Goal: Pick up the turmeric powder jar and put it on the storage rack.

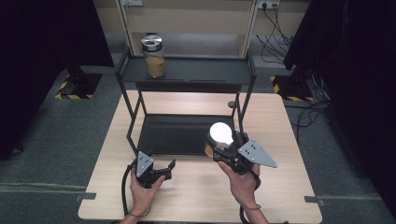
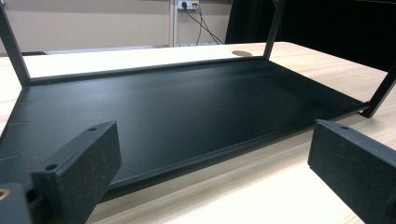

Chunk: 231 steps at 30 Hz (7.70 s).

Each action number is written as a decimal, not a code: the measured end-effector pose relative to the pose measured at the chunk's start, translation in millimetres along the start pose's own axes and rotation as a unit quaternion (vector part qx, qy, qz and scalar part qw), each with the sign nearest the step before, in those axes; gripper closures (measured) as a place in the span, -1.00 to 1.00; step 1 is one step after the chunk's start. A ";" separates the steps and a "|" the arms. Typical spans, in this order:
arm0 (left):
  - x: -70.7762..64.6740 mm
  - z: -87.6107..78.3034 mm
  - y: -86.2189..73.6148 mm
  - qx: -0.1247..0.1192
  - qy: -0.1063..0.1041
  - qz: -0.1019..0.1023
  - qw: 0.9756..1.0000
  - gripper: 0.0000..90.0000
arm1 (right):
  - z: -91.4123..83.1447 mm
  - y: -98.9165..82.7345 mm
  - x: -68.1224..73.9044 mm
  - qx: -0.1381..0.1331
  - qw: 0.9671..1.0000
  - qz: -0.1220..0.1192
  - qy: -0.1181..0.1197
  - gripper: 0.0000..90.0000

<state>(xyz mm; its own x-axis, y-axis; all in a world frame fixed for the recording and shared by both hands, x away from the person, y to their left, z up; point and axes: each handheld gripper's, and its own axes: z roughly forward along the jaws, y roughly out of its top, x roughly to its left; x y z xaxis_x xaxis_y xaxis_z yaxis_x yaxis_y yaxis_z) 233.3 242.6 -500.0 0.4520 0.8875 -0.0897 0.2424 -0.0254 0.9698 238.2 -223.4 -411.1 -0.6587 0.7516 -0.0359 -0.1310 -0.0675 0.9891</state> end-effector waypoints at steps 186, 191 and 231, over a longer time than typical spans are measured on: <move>0.6 1.1 1.3 0.003 -0.007 0.010 1.000 -0.95 | 164.9 148.0 -55.1 -0.006 0.998 0.000 -0.064 -0.42; 0.6 1.0 1.2 0.003 -0.007 0.010 1.000 -0.95 | 166.4 149.1 -56.5 -0.005 0.998 0.010 -0.063 -0.60; -0.1 1.0 0.7 0.001 -0.005 0.009 1.000 -0.95 | 141.2 143.5 -42.4 -0.018 0.999 -0.006 -0.049 -0.95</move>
<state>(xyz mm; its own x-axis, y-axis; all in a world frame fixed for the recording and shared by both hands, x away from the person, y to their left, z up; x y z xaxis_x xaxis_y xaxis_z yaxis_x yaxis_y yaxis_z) 234.3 242.1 -499.5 0.4643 0.8825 -0.0748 0.2369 -0.0423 0.9706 352.0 -172.3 -247.4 -0.5812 0.8131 -0.0328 -0.1665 -0.0793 0.9828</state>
